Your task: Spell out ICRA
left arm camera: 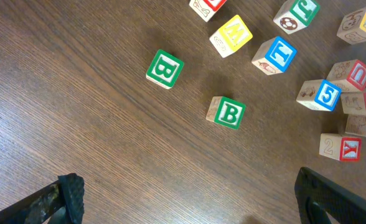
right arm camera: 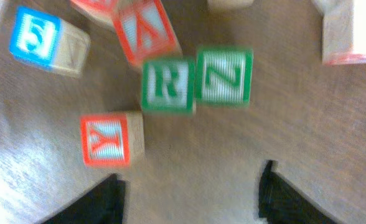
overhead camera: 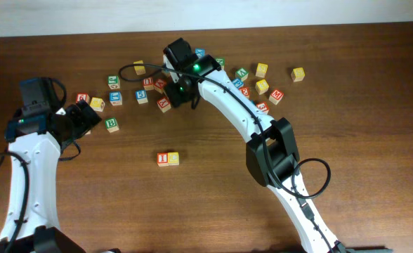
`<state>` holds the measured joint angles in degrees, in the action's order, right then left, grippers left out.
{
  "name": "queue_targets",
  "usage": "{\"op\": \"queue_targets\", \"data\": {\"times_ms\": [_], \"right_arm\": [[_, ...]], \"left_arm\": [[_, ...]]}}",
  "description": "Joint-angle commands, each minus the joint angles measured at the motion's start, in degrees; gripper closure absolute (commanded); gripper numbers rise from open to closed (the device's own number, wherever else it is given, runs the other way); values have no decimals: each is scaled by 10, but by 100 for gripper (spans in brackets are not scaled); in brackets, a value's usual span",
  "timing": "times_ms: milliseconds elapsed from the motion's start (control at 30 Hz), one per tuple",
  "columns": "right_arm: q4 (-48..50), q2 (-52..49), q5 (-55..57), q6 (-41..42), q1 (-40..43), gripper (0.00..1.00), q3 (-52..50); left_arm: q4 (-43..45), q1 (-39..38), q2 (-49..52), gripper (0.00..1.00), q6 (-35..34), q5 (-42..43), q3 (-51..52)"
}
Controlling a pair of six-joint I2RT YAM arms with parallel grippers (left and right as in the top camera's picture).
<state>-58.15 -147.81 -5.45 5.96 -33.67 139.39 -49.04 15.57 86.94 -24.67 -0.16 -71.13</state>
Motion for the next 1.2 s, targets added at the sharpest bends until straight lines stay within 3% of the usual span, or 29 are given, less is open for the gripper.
{"op": "queue_targets", "data": {"times_ms": [0,33,267,767,1167], "right_arm": [[-47,24,1,5,3,87,11],[-61,23,1,5,3,96,10],[-85,17,-4,81,0,96,1],[42,-16,-5,80,-58,95,0],[-82,-16,16,79,-12,90,0]], "left_arm": [[-1,3,1,1,-1,4,-2],[-1,3,1,0,-1,4,-2],[-1,3,1,1,-1,4,-2],[-1,3,1,1,-1,4,-2],[-1,3,1,1,-1,4,-2]]}}
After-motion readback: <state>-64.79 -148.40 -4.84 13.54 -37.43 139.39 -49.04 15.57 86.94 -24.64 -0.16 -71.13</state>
